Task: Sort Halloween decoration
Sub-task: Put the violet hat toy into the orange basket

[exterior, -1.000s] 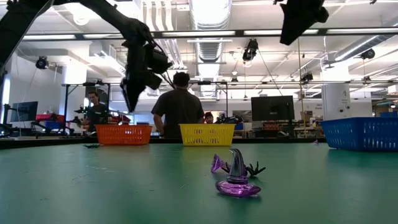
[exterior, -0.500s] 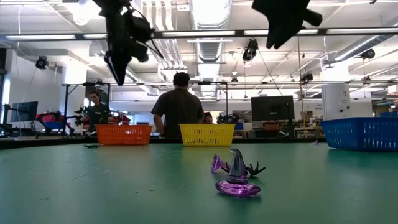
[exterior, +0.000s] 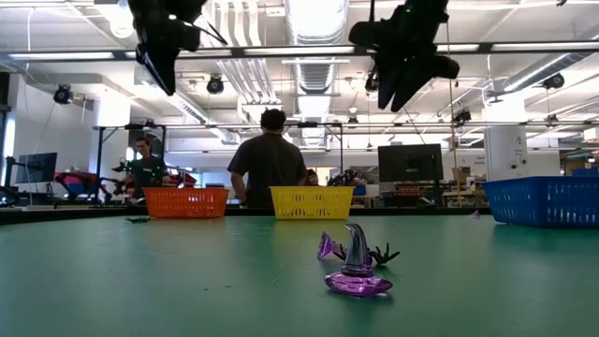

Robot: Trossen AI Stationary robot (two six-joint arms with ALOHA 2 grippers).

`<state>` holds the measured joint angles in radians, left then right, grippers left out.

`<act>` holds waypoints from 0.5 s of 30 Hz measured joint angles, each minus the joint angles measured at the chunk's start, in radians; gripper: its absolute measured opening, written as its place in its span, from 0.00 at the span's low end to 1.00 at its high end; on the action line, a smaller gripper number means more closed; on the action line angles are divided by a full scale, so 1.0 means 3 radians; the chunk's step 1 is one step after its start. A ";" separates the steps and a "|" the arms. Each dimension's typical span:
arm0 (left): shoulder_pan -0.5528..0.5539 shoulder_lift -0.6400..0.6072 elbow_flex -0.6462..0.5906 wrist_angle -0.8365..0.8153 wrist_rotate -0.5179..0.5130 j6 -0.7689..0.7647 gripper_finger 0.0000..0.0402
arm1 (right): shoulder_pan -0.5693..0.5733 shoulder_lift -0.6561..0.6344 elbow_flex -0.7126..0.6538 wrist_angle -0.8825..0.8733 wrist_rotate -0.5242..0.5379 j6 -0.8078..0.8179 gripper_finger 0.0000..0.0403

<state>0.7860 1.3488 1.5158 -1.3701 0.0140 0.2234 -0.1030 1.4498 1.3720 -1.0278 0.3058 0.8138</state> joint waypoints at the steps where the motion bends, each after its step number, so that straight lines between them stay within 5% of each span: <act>1: 0.0000 -0.0035 0.0000 0.0000 0.0011 0.0000 0.25 | 0.0021 0.0038 0.0000 0.0003 -0.0101 0.0002 0.29; 15: 0.0000 -0.0191 0.0000 0.0002 0.0050 0.0138 0.25 | 0.0393 0.0454 0.0018 0.0452 -0.1825 -0.0544 0.29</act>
<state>0.7860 1.2914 1.5158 -1.3695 0.0292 0.2648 0.0148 1.5859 1.3774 -0.8922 -0.2417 0.6506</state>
